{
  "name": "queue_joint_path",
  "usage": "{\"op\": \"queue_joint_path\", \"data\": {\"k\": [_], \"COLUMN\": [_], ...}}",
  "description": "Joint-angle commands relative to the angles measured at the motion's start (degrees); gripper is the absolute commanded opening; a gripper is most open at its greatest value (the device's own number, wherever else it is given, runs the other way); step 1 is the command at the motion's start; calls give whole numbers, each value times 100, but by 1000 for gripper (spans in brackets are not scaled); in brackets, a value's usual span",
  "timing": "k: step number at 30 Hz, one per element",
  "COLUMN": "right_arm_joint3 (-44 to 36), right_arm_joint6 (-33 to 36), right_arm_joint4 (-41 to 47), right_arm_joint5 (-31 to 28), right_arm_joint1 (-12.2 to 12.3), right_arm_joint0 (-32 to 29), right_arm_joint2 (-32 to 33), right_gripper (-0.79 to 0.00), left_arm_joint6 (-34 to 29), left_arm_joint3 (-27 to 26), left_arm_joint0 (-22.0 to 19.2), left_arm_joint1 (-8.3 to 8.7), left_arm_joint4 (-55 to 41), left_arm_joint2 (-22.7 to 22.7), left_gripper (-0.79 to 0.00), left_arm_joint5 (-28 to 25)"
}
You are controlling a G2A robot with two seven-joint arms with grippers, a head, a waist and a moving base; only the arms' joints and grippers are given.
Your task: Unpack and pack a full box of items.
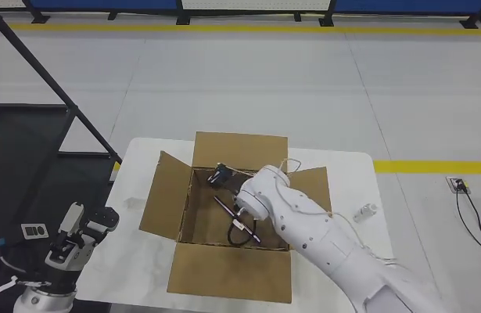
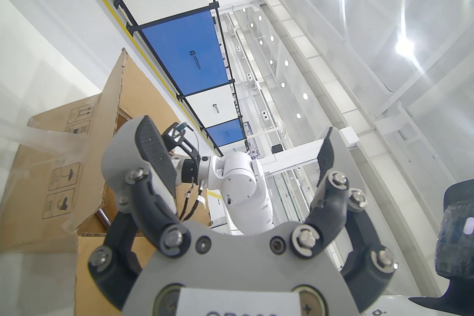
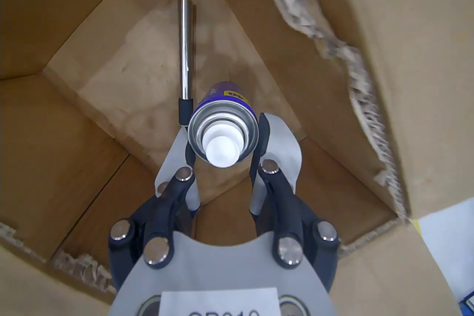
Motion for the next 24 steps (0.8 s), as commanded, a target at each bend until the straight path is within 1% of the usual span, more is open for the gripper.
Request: {"op": "queue_joint_path", "data": {"k": [1,2,7,10,16,18,19,23,24], "right_arm_joint3": [250,380,863,1058,1202,1187,1156,954,877], "right_arm_joint6": [-55,-57,-307,-369,-407,-396,-381,-271,-201], "right_arm_joint4": [63,60,242,254,219,185,163,1,-52], "right_arm_joint5": [83,147,35,-12,42,74,86,228,290], "right_arm_joint1": [-89,-131,-279,-340,-414,-420,-420,-379,-364], "right_arm_joint0": [30,58,115,152,181,177,173,148,129], "right_arm_joint2": [-68,-98,-110,-114,-74,-46,-31,72,99], "right_gripper": [-785,-785,-785,-653,-557,-489,-477,-474,-459], "left_arm_joint6": [0,0,0,0,0,0,0,0,0], "left_arm_joint3": [0,0,0,0,0,0,0,0,0], "left_arm_joint0": [0,0,0,0,0,0,0,0,0], "left_arm_joint1": [0,0,0,0,0,0,0,0,0], "left_arm_joint4": [0,0,0,0,0,0,0,0,0], "left_arm_joint2": [0,0,0,0,0,0,0,0,0], "left_gripper": [0,0,0,0,0,0,0,0,0], "left_arm_joint5": [0,0,0,0,0,0,0,0,0]}}
